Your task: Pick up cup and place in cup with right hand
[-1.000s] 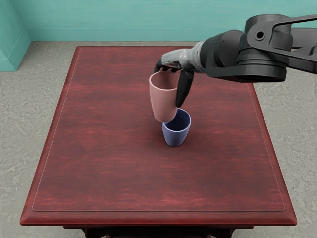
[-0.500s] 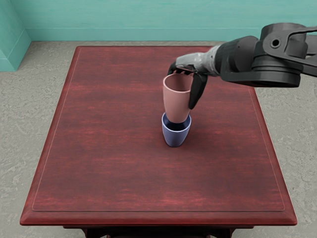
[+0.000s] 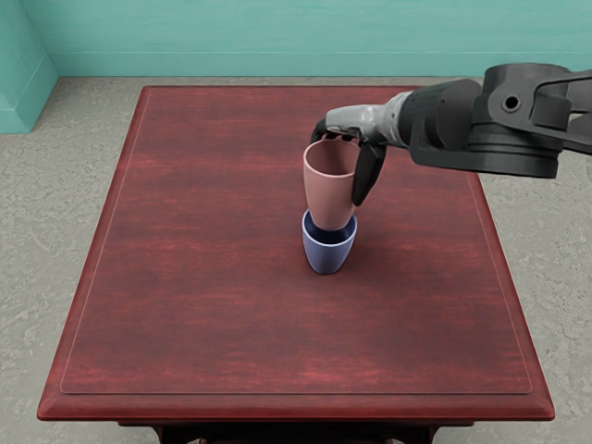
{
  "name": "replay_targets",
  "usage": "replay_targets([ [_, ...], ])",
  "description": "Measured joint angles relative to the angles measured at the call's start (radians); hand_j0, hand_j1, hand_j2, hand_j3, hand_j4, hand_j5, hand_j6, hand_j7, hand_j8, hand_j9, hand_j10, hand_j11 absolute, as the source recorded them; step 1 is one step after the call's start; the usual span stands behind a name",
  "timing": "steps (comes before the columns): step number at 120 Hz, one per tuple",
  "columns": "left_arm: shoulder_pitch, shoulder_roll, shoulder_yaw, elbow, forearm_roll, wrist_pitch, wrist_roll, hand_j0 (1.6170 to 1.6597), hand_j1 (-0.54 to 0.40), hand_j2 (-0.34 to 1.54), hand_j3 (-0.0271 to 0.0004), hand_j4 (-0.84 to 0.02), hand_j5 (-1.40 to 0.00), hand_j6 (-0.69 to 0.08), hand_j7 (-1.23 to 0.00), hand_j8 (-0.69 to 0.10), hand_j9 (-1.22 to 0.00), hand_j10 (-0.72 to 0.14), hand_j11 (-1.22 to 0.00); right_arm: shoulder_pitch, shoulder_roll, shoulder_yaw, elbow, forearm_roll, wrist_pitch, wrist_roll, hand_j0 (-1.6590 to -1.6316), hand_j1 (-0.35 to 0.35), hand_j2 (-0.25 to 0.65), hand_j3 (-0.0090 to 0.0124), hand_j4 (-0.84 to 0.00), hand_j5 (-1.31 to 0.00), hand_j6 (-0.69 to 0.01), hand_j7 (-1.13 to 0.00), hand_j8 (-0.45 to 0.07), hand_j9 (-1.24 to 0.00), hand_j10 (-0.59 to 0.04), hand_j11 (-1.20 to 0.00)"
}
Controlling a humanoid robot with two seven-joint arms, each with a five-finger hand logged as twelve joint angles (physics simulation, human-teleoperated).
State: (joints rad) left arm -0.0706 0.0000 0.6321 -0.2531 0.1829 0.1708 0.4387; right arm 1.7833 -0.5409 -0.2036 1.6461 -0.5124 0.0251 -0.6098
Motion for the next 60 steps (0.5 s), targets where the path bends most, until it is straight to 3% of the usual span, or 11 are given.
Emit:
replay_targets([
  [60, 0.016, 0.0, 0.0, 0.0, 0.0, 0.0, 0.0, 1.6581, 0.349, 0.0, -0.0001, 0.0, 0.0, 0.0, 0.0, 0.0, 0.0, 0.0, 0.0, -0.017, -0.018, -0.003, 0.05, -0.05, -0.042, 0.0, -1.6512, 0.195, 0.103, 0.0001, -0.249, -0.81, -0.208, -0.76, -0.266, -0.82, -0.532, -0.83],
])
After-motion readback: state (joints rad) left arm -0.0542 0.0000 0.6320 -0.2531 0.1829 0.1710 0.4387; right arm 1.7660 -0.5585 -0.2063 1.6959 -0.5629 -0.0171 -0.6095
